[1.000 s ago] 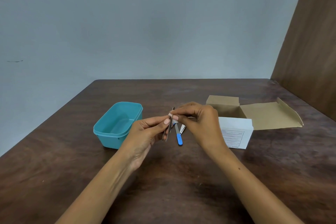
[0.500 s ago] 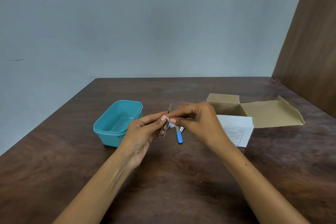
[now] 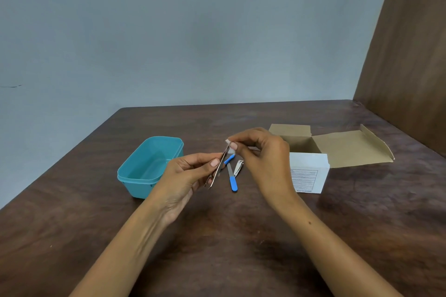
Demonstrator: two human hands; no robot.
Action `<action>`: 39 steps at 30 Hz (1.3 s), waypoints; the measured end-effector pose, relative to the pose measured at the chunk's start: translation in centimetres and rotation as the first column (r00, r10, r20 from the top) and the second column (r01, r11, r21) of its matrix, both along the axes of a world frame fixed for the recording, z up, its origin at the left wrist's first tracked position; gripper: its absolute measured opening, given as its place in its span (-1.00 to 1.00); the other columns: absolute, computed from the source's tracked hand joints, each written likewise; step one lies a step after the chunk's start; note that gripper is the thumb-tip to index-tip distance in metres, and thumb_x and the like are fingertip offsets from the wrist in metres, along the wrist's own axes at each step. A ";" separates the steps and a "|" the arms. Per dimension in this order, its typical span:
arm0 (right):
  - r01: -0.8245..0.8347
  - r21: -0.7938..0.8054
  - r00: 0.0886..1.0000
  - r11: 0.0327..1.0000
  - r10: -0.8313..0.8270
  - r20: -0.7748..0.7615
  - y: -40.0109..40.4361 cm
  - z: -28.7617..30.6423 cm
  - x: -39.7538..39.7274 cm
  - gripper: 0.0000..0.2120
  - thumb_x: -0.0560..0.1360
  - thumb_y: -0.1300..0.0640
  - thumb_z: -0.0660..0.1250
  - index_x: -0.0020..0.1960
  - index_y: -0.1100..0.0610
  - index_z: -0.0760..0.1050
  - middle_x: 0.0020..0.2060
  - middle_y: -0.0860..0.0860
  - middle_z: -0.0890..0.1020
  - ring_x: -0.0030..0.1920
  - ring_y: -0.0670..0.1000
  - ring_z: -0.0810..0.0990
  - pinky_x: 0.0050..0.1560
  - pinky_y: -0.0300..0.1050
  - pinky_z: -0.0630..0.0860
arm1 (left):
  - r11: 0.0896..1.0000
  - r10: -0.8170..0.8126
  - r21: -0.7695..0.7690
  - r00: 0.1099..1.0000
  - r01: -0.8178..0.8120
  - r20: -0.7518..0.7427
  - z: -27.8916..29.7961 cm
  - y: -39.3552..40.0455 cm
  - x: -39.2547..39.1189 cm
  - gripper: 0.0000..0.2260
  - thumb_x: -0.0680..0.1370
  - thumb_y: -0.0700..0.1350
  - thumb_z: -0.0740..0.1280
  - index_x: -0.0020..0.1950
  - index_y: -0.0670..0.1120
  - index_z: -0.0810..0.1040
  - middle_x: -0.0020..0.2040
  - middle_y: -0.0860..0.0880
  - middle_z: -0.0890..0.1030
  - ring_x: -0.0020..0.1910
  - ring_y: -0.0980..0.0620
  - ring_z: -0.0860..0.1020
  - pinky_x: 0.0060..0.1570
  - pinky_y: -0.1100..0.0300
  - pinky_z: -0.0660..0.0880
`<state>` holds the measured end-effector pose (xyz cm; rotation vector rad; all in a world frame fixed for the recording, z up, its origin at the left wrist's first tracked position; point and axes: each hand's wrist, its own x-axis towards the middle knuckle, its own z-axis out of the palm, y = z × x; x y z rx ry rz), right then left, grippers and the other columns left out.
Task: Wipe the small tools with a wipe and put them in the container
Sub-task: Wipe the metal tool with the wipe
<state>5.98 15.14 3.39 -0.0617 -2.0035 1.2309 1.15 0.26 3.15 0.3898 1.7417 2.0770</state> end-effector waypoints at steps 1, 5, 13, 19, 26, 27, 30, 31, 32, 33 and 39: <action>-0.011 -0.031 1.000 0.999 0.011 0.001 0.0 0.0 0.0 -0.87 0.40 0.33 0.43 -0.16 0.11 0.66 -0.22 -0.04 0.66 -0.17 -0.11 0.63 -0.12 -0.37 0.52 | 1.000 0.002 -0.009 1.000 -0.002 -0.004 0.1 -0.1 0.0 -0.84 0.36 -0.24 0.41 -0.10 -0.11 0.72 -0.14 -0.10 0.71 -0.16 0.05 0.59 -0.27 0.33 0.55; -0.188 -0.316 0.978 0.930 0.208 0.030 0.1 0.4 0.2 -0.86 0.42 0.33 0.41 -0.15 0.11 0.64 -0.18 0.01 0.70 -0.13 -0.06 0.67 -0.08 -0.24 0.58 | 1.000 0.008 -0.015 0.999 -0.008 -0.034 0.3 -0.2 0.1 -0.83 0.43 -0.29 0.38 -0.16 -0.07 0.72 -0.23 -0.07 0.71 -0.27 0.10 0.64 -0.23 0.32 0.58; -0.306 -0.612 0.894 0.730 0.441 0.080 -0.2 0.7 0.6 -0.83 0.38 0.34 0.44 -0.07 0.17 0.60 -0.10 0.12 0.70 -0.10 0.03 0.69 -0.14 -0.21 0.60 | 0.992 0.115 0.060 0.987 -0.108 -0.112 0.1 0.2 0.2 -0.91 0.40 -0.27 0.41 -0.15 -0.16 0.53 -0.31 -0.08 0.67 -0.34 0.07 0.64 -0.33 0.33 0.57; -0.286 -0.645 0.913 0.709 0.406 0.041 -0.1 0.9 0.4 -0.79 0.35 0.36 0.46 -0.06 0.17 0.56 -0.15 0.12 0.70 -0.13 0.03 0.69 -0.18 -0.23 0.59 | 0.997 0.060 0.045 0.995 -0.057 -0.078 0.1 0.2 0.3 -0.85 0.44 -0.27 0.39 -0.18 -0.13 0.42 -0.30 -0.09 0.69 -0.31 0.04 0.66 -0.30 0.26 0.58; -0.286 -0.611 0.897 0.738 0.431 0.101 -0.5 0.5 0.5 -0.74 0.34 0.36 0.47 -0.02 0.18 0.52 -0.15 0.10 0.71 -0.15 0.00 0.70 -0.21 -0.26 0.58 | 0.991 0.131 0.045 0.980 -0.126 -0.148 -0.1 0.2 0.2 -0.83 0.45 -0.28 0.39 -0.16 -0.15 0.39 -0.28 -0.15 0.65 -0.33 0.04 0.64 -0.30 0.26 0.58; -0.284 -0.600 0.895 0.748 0.432 0.115 -0.5 0.5 0.5 -0.73 0.34 0.35 0.47 -0.01 0.18 0.52 -0.15 0.10 0.71 -0.14 0.00 0.70 -0.19 -0.26 0.59 | 0.990 0.138 0.041 0.978 -0.133 -0.155 -0.1 0.1 0.1 -0.84 0.46 -0.29 0.38 -0.15 -0.16 0.39 -0.26 -0.17 0.65 -0.34 0.04 0.64 -0.32 0.27 0.58; -0.257 -0.592 0.906 0.764 0.404 0.128 -0.4 0.7 0.5 -0.68 0.33 0.33 0.49 0.01 0.16 0.49 -0.19 0.09 0.71 -0.16 -0.01 0.70 -0.16 -0.25 0.58 | 0.992 0.128 0.017 0.976 -0.127 -0.179 0.0 0.1 0.1 -0.84 0.48 -0.31 0.37 -0.15 -0.17 0.39 -0.24 -0.19 0.65 -0.34 0.04 0.65 -0.32 0.28 0.59; -0.245 -0.602 0.912 0.760 0.391 0.122 -0.3 0.7 0.5 -0.67 0.32 0.33 0.50 0.01 0.14 0.47 -0.21 0.09 0.71 -0.18 -0.01 0.69 -0.17 -0.25 0.58 | 0.993 0.119 0.006 0.975 -0.120 -0.186 0.0 0.1 0.1 -0.83 0.47 -0.31 0.37 -0.16 -0.16 0.38 -0.26 -0.18 0.66 -0.34 0.05 0.65 -0.31 0.27 0.60; -0.236 -0.616 0.919 0.751 0.379 0.111 -0.3 0.8 0.5 -0.66 0.32 0.32 0.50 0.00 0.12 0.45 -0.22 0.09 0.70 -0.20 -0.01 0.69 -0.16 -0.24 0.58 | 0.993 0.111 -0.005 0.975 -0.114 -0.193 0.1 0.1 0.1 -0.82 0.47 -0.31 0.38 -0.18 -0.16 0.37 -0.28 -0.16 0.66 -0.33 0.05 0.65 -0.30 0.26 0.60; -0.229 -0.630 0.923 0.742 0.370 0.100 -0.3 0.9 0.5 -0.65 0.32 0.32 0.50 0.00 0.11 0.43 -0.22 0.10 0.70 -0.20 0.00 0.69 -0.13 -0.20 0.59 | 0.994 0.105 -0.014 0.974 -0.110 -0.198 0.1 0.1 0.1 -0.81 0.46 -0.31 0.38 -0.20 -0.15 0.37 -0.30 -0.14 0.66 -0.33 0.05 0.65 -0.28 0.25 0.60; -0.213 -0.661 0.941 0.719 0.333 0.058 -0.3 1.0 0.4 -0.63 0.33 0.30 0.50 -0.03 0.08 0.37 -0.20 0.10 0.71 -0.19 0.04 0.70 0.05 -0.04 0.58 | 0.995 0.092 -0.021 0.972 -0.099 -0.217 0.6 0.0 0.3 -0.78 0.45 -0.31 0.38 -0.22 -0.14 0.33 -0.24 -0.22 0.67 -0.33 0.01 0.65 -0.27 0.24 0.60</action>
